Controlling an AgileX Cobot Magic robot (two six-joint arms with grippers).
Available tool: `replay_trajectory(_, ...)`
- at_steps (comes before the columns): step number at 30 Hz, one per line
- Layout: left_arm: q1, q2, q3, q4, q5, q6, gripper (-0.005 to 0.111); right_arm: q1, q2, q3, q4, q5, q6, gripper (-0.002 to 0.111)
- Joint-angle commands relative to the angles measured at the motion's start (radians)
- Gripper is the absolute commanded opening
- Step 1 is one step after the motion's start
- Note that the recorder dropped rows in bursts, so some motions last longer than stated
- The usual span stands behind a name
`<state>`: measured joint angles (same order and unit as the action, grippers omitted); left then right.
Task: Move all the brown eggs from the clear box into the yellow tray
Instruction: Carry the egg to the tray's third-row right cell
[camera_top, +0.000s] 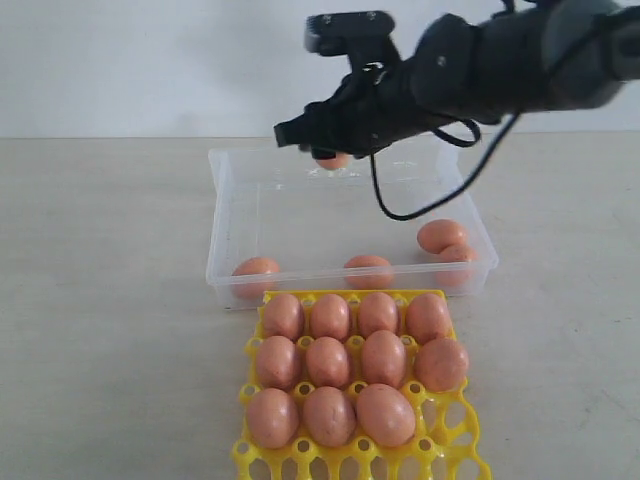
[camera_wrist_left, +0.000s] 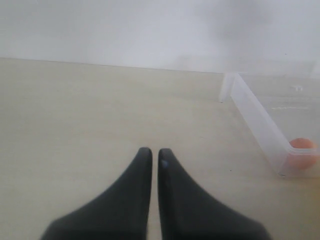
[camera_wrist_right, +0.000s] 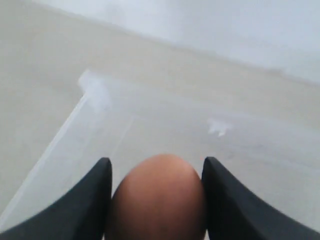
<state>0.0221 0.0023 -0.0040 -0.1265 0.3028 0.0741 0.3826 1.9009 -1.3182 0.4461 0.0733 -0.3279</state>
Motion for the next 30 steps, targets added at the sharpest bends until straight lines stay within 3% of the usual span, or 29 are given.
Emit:
replay_trajectory(1,-0.004,-0.002,0.004,0.004,-0.011,0.005,0.004,0.040,-0.217,0.389,-0.005,-0.578,0.006,0.000)
replay_trajectory(4,-0.004,-0.002,0.004,0.004,-0.011,0.005,0.004,0.077,-0.344,0.637,-0.010,-0.760,0.020,0.000)
replay_trajectory(13,-0.004,-0.002,0.004,0.004,-0.011,0.005,0.004,0.274,-0.634,1.055,-0.006,-0.767,0.133,0.000)
replay_trajectory(19,-0.004,-0.002,0.004,0.004,-0.011,0.005,0.004,0.396,-0.705,1.205,0.002,-0.747,0.199,0.000)
replay_trajectory(30,-0.004,-0.002,0.004,0.004,-0.011,0.005,0.004,0.394,-0.702,1.274,0.002,-0.782,0.180,0.000)
